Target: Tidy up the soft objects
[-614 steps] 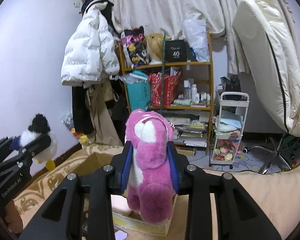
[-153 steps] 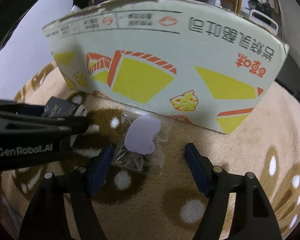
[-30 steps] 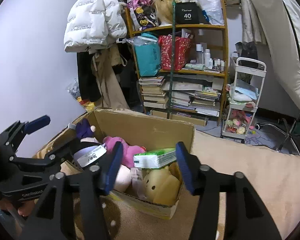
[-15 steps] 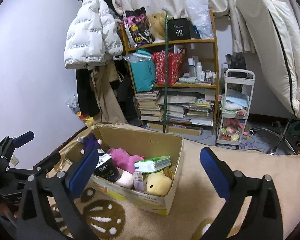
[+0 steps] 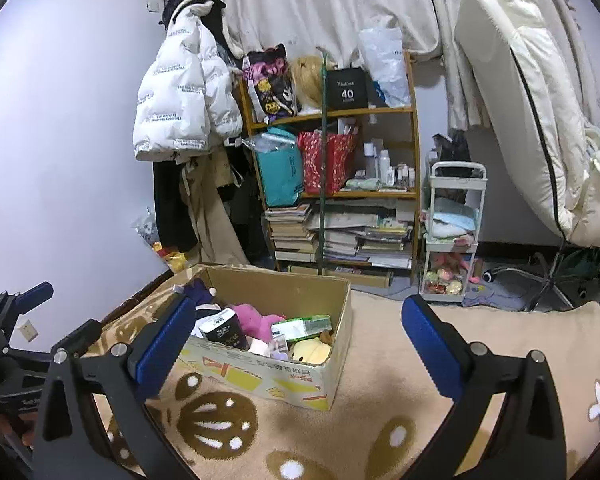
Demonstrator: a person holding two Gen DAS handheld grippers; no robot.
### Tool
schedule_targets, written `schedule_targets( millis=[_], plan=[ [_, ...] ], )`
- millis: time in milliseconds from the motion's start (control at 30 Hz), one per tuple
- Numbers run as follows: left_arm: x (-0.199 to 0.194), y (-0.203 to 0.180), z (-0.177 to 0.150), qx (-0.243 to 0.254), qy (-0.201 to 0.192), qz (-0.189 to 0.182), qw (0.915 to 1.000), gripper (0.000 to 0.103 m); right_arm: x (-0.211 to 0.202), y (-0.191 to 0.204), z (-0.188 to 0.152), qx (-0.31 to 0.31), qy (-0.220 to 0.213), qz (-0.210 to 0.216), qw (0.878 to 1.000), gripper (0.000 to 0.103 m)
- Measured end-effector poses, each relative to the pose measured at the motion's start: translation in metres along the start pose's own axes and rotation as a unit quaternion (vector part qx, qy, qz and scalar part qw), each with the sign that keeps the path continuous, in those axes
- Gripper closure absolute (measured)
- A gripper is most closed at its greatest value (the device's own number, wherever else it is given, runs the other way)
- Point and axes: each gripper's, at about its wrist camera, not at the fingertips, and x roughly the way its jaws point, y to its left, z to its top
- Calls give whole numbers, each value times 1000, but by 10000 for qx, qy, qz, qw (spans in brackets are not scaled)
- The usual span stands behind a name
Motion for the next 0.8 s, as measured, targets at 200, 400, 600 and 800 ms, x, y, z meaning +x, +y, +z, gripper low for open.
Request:
schedule_targets(
  millis=[200, 400, 600, 800],
  plan=[
    [-24, 11, -6, -125, -23, 43, 9999, 2, -28, 9, -9, -228, -157, -116, 9995, 0],
    [-45, 20, -12, -268, -14, 50, 9996, 2, -48, 13, -18, -301, -137, -152, 9993, 0],
    [-56, 25, -19, -332, 19, 53, 9994, 2, -58, 16, -26, -357, -104, -150, 9992, 0],
    [-57, 26, -23, -386, 42, 28, 9992, 2, -59, 19, -29, -352, -117, -163, 9992, 0]
  ],
)
